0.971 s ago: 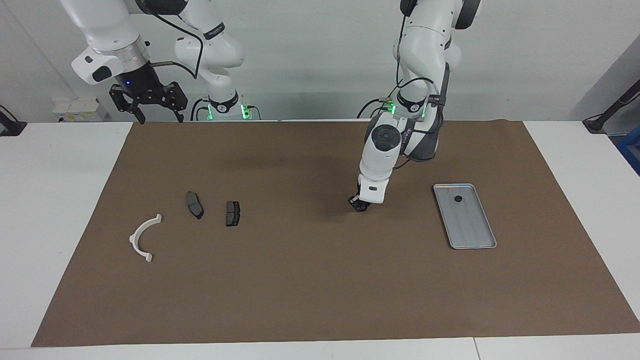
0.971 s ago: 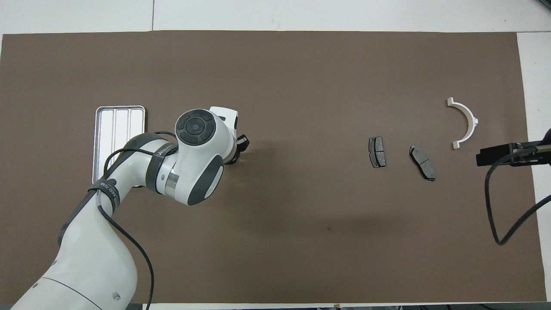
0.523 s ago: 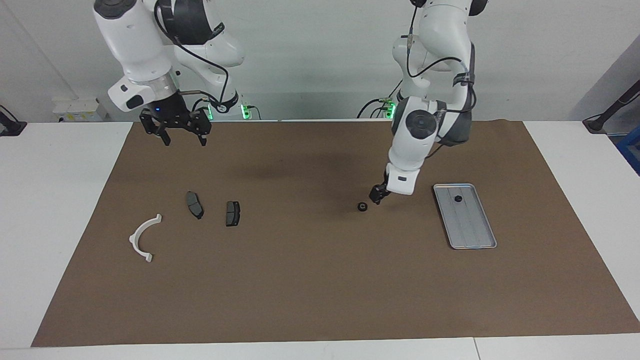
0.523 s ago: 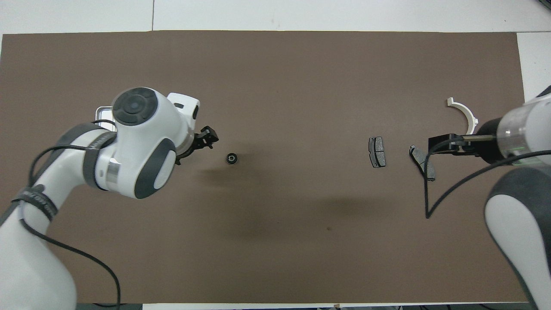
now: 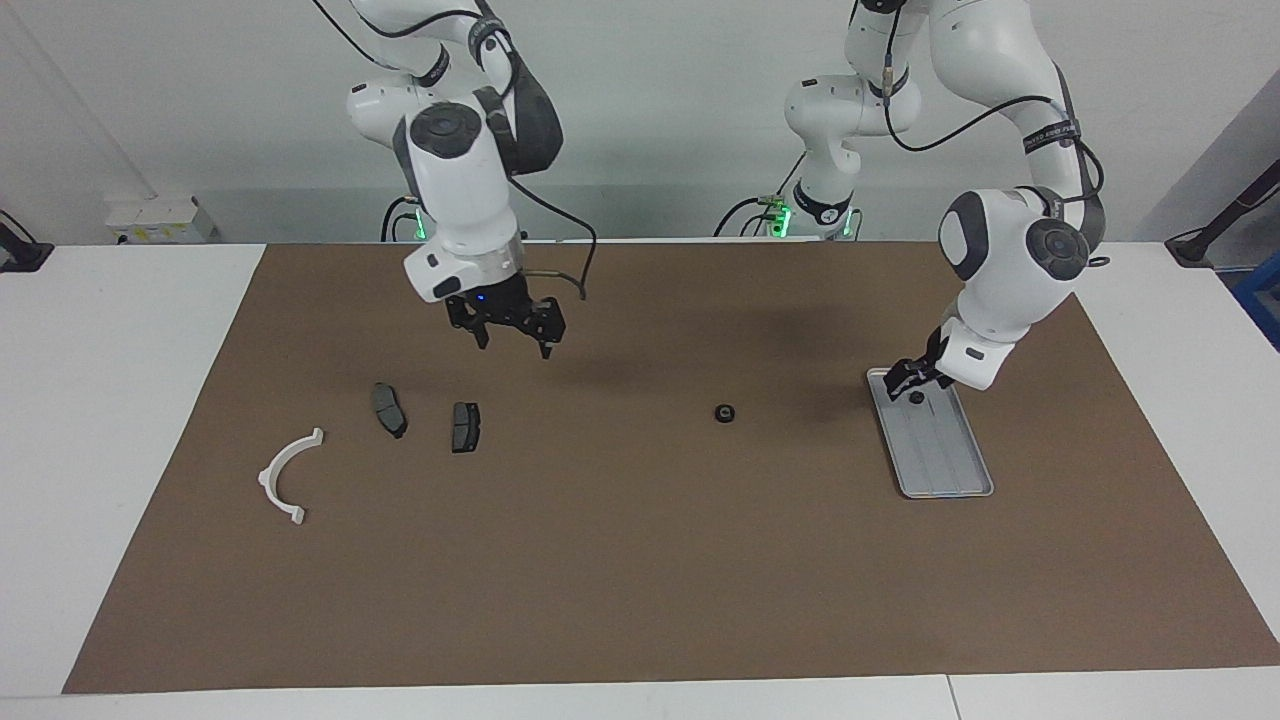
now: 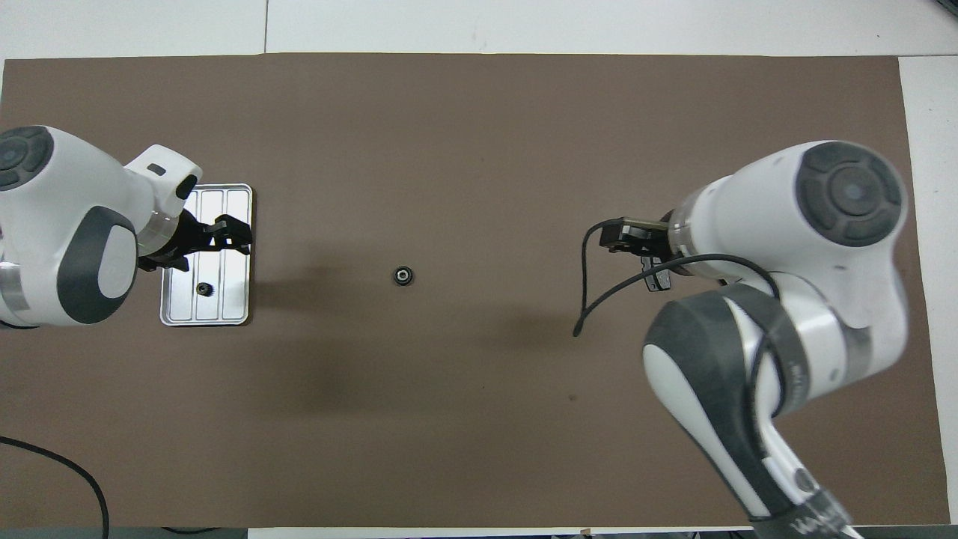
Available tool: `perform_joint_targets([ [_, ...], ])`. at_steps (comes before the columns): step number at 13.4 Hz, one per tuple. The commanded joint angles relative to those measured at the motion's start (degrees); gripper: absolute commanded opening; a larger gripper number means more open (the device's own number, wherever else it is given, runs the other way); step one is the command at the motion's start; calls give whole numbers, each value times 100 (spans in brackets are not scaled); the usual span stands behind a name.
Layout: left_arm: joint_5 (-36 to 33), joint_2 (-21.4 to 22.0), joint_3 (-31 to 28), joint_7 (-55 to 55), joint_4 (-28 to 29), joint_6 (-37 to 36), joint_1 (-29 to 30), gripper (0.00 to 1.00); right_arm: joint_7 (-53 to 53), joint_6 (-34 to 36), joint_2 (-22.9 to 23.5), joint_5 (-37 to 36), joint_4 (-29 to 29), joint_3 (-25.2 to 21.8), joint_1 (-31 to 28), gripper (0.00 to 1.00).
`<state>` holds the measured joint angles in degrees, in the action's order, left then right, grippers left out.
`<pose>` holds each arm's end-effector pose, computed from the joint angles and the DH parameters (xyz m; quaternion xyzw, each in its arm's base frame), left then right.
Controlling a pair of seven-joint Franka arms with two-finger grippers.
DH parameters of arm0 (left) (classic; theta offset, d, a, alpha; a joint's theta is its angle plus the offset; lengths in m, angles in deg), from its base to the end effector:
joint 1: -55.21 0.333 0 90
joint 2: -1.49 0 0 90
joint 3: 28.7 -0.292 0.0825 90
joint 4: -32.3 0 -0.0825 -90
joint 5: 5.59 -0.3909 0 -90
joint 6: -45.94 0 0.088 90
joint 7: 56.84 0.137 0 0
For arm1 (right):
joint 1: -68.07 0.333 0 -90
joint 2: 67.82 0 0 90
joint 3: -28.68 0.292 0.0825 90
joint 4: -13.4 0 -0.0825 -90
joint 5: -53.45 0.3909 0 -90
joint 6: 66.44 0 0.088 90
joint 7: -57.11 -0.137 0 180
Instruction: Place bearing gear from tray to pile
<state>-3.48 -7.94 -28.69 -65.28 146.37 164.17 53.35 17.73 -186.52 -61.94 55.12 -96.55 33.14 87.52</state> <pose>0.5754 -0.0217 0.3161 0.9966 0.0667 -0.0472 0.0116 0.5458 0.2436 0.3891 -0.9891 0.1416 -0.0228 0.0339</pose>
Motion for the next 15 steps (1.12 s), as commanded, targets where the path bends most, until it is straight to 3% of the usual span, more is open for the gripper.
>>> perform_joint_targets([
  [1,-236,108,69,376,431,358,89,76,-543,-436,456,43,183,-42,487,100],
  [4,-273,55,69,580,659,691,186,68,-1104,-946,1168,34,578,-42,927,100],
  [9,-273,20,69,773,915,930,300,54,-2748,-325,2671,-1125,2159,-51,1499,100],
  [15,-273,55,78,756,1265,1280,379,49,-3137,283,3551,-1038,3575,-33,1746,100],
])
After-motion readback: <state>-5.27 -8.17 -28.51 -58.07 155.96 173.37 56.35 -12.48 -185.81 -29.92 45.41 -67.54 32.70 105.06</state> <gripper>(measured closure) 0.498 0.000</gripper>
